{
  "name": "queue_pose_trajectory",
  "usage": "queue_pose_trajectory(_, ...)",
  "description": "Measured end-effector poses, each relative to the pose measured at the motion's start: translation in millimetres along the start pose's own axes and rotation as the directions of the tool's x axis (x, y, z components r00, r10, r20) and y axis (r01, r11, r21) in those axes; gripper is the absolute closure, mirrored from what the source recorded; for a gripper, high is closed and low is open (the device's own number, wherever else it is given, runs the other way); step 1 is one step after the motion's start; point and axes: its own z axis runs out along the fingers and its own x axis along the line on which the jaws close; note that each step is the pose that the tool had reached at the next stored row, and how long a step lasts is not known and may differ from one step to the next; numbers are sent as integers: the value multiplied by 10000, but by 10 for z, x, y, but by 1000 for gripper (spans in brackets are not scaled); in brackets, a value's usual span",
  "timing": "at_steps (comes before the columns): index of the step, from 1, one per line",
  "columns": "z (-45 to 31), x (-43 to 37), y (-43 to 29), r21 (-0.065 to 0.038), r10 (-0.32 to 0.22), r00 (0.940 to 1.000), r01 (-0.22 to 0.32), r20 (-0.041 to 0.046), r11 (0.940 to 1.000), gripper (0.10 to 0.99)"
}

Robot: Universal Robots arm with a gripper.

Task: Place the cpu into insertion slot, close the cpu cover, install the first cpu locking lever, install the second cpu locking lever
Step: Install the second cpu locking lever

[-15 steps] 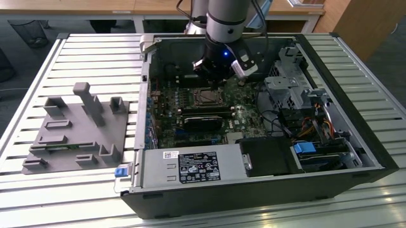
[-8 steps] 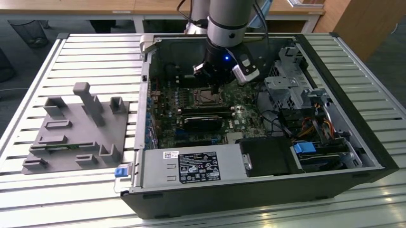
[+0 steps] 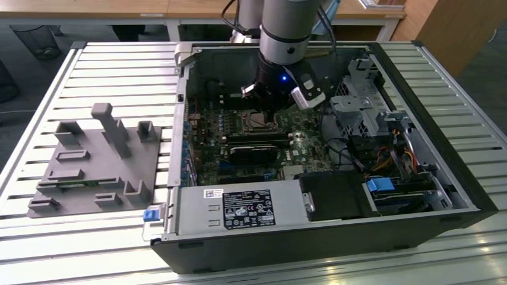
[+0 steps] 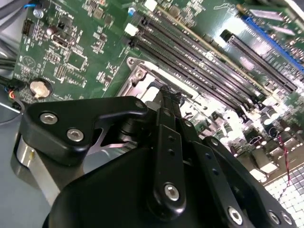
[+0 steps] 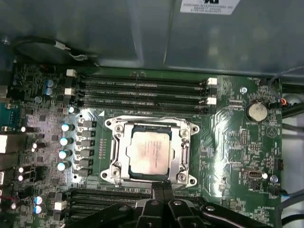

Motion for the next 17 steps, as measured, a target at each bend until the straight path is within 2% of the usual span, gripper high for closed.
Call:
queue_pose_trajectory(4, -1, 19, -39, 0, 13, 10000, -13, 2, 10000, 965)
queue_pose_trajectory(11, -7, 127, -106, -5, 11, 10000, -11, 2, 10000, 965)
queue_pose_trajectory(14, -6, 202, -111, -28, 11, 10000, -11, 3, 10000, 965)
queue_pose_trajectory(17, 25, 229, -116, -40, 11, 10000, -11, 5, 10000, 965)
